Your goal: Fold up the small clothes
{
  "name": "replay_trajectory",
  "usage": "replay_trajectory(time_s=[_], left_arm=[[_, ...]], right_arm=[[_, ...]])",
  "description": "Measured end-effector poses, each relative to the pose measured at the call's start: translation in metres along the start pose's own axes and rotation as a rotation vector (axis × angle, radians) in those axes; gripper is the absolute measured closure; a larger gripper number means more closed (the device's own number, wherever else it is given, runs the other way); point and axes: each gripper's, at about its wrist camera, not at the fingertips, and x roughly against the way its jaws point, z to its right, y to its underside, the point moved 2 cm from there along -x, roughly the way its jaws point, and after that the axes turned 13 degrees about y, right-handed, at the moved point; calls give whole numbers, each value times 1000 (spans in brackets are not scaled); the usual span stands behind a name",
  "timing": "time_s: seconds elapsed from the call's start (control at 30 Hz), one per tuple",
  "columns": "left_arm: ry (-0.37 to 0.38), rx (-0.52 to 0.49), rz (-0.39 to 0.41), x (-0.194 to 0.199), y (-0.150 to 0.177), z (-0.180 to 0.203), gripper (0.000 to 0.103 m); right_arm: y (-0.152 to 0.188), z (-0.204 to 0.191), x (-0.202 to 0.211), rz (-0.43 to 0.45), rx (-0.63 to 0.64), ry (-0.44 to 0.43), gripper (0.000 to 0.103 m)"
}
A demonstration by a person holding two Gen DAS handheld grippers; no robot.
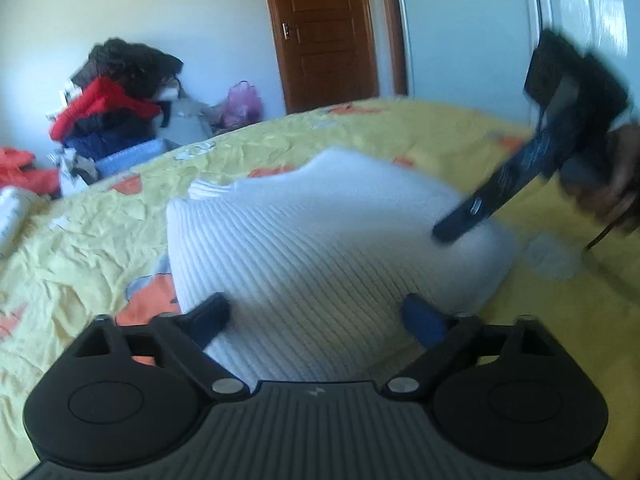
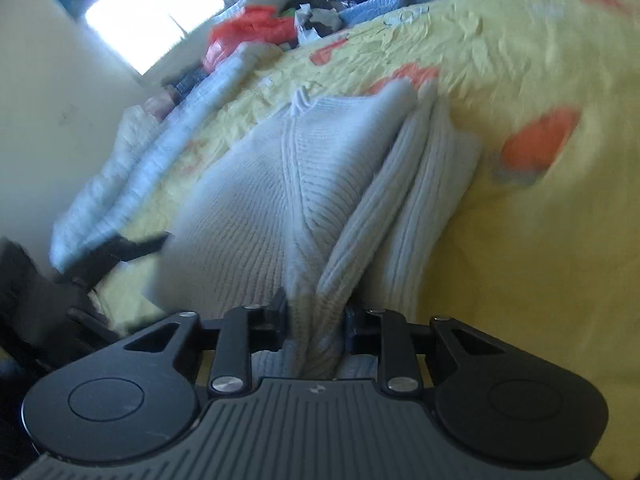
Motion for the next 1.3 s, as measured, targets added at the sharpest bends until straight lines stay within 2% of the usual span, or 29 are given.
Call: replay_trajectory(time_s=[0.1,0.13,0.2,0.3,0.43,0.5,0.6,0.73,0.8,0.87,0.93,0.97,1.07,1.13,1.17,1.23,1.3], left_arm=[[-5,-8,-6,0,-1,3,4],[-1,-2,-4,0,0,1,4],[1,6,0,1,0,1,4],[-11,11,-1,1,-1,4,4],[-15,29,4,1,-1,3,4],[-12,39,5,1,-1,2,3],[-10,51,3,1,-3,1,3],[-8,46,-1,0,-3,2,2],[-4,45,4,0,-3,2,2],[-7,45,4,-1,-4,3,1],[-12,46,-2,-2,-5,4,1],[-14,44,-5,-2,-5,4,1],[-11,45,-7,-2,-4,3,1],[-14,47,-8,-2,-4,3,1],[-16,47,-7,-2,-3,3,0],[-23,45,-8,-3,-4,4,0],[-29,42,-11,-4,-4,6,0]], right_arm=[[-13,-4,8,-7,1,-10,48],[-19,-4,13,22,-2,-4,45],[-38,1,20,104,-32,23,31],[-68,11,10,170,-109,73,28],[-89,14,-30,103,-103,94,28],[-93,13,-52,76,-80,141,34],[-91,11,-59,119,-41,106,73],[-87,5,-34,214,9,94,79],[-85,28,-52,145,-45,124,80],[-80,40,-59,163,-93,74,80],[-81,38,-58,165,-110,86,75],[-81,34,-58,163,-101,101,68],[-89,28,-49,158,-127,152,57],[-92,22,-33,248,-140,216,51],[-95,13,-23,319,-113,268,45],[-100,-9,-13,416,-35,326,41],[-105,-30,-18,406,47,308,34]])
